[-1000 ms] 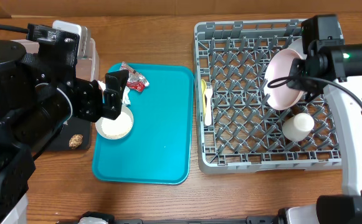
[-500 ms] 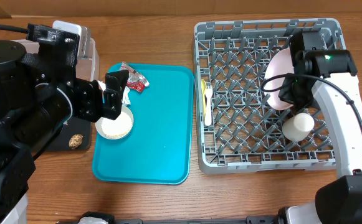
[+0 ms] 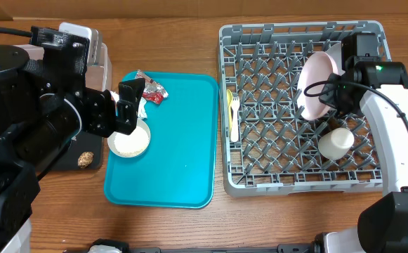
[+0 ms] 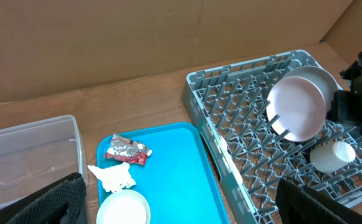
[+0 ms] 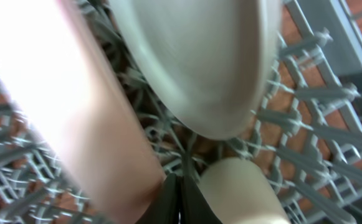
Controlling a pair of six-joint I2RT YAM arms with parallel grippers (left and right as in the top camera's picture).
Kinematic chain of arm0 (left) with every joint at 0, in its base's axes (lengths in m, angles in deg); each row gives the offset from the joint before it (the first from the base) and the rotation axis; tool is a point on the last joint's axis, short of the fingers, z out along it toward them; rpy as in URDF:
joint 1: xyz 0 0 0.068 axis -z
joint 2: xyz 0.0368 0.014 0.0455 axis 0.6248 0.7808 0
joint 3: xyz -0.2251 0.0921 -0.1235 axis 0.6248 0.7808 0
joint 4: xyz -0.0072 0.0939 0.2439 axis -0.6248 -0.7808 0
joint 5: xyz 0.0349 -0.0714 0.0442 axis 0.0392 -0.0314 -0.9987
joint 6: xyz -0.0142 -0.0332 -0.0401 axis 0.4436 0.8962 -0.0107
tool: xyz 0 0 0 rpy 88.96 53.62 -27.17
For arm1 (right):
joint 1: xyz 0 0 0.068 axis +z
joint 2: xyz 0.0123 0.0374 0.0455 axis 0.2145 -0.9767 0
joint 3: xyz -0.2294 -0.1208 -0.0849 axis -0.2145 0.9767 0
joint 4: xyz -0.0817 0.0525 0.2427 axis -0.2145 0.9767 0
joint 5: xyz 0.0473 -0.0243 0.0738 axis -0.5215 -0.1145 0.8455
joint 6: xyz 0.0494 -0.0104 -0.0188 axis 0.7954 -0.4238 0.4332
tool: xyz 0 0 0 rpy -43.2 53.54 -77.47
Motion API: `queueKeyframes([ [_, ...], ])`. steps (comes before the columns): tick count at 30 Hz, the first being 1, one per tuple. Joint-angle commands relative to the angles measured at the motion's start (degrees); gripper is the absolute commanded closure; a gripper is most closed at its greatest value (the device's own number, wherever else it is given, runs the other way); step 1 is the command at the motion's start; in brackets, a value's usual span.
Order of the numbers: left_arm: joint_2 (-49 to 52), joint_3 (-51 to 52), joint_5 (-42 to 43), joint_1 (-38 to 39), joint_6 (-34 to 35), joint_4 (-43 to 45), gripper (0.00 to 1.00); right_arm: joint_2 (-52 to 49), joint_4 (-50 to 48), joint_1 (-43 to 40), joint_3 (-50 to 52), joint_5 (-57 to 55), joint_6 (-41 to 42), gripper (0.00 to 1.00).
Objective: Sort waste into correct bins and load items into the dishwasher rack
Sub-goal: 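Stand the pink plate upright beside the grey plate with right gripper, then grasp the bowl of rice on the teal tray with the left gripper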
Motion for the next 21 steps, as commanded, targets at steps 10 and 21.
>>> queueKeyframes([
  [10,0.50,-0.52,-0.52,0.13,0.50,0.09,0.00,0.31,-8.09,0.13,-0.98,1.62,-1.09,0.84],
  [21,0.50,-0.52,-3.87,0.13,0.31,0.15,0.00,9.31,-2.45,0.20,-5.46,3.23,-1.07,0.49],
])
